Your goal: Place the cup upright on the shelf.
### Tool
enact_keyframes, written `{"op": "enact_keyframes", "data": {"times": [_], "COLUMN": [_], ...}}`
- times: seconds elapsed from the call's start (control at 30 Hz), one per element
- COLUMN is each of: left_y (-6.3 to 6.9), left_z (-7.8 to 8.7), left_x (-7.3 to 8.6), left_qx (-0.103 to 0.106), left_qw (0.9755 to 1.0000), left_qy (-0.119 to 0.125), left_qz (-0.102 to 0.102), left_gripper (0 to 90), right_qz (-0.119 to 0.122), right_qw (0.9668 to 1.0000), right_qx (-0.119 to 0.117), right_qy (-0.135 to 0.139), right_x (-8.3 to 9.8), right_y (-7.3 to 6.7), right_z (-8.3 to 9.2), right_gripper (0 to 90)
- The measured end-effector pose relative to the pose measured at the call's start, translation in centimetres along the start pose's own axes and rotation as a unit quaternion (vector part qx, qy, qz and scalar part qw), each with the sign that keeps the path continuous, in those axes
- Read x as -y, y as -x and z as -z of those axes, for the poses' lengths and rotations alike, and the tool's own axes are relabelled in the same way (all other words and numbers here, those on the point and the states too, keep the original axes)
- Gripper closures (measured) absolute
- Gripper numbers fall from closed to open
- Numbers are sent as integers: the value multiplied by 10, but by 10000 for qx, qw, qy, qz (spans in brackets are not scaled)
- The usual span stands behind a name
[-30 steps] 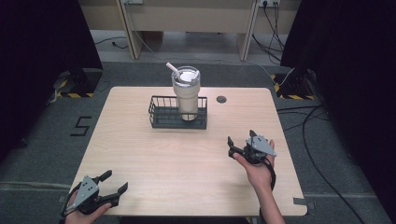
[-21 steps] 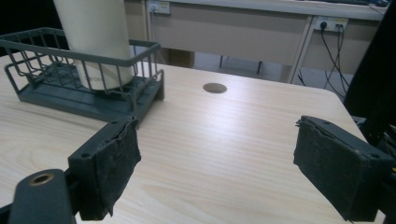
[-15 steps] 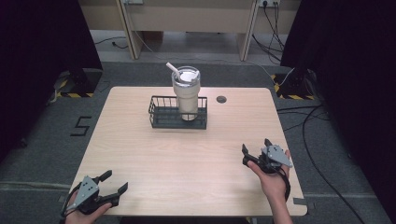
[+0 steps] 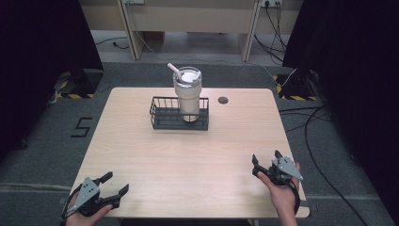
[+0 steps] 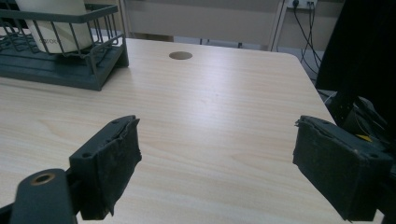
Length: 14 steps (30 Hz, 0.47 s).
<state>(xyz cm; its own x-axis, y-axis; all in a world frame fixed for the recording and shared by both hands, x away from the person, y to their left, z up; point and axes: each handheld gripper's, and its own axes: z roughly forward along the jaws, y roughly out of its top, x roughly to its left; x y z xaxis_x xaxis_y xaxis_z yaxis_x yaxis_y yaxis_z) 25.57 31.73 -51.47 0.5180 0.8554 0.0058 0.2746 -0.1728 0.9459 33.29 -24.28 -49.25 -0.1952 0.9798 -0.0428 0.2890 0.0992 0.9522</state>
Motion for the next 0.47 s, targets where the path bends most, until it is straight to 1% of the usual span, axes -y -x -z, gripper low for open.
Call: {"op": "enact_keyframes", "data": {"times": [0.1, 0.2, 0.27, 0.37, 0.43, 0.47], "left_y": [0, 0, 0, 0, 1, 2], "left_z": [0, 0, 0, 0, -1, -1], "left_x": [0, 0, 0, 0, -1, -1], "left_qx": [-2, -4, -3, 3, 29, 44], "left_qw": [10000, 10000, 10000, 10000, 10000, 10000], "left_qy": [-1, -5, -8, -4, -1, -11], "left_qz": [0, -8, -17, -26, -27, -47], "left_gripper": [205, 205, 204, 204, 204, 202], "right_qz": [-40, -154, -190, -238, -397, -780], "right_qw": [10000, 9999, 9998, 9997, 9991, 9963], "right_qx": [9, 13, -11, -39, -115, -349], "right_qy": [31, 49, 38, 35, 4, -3], "right_x": [3, 7, 11, 13, 14, 13], "right_y": [2, 3, 3, 3, 3, 4], "right_z": [2, 5, 7, 9, 10, 12], "right_gripper": [151, 152, 153, 152, 153, 161]}}
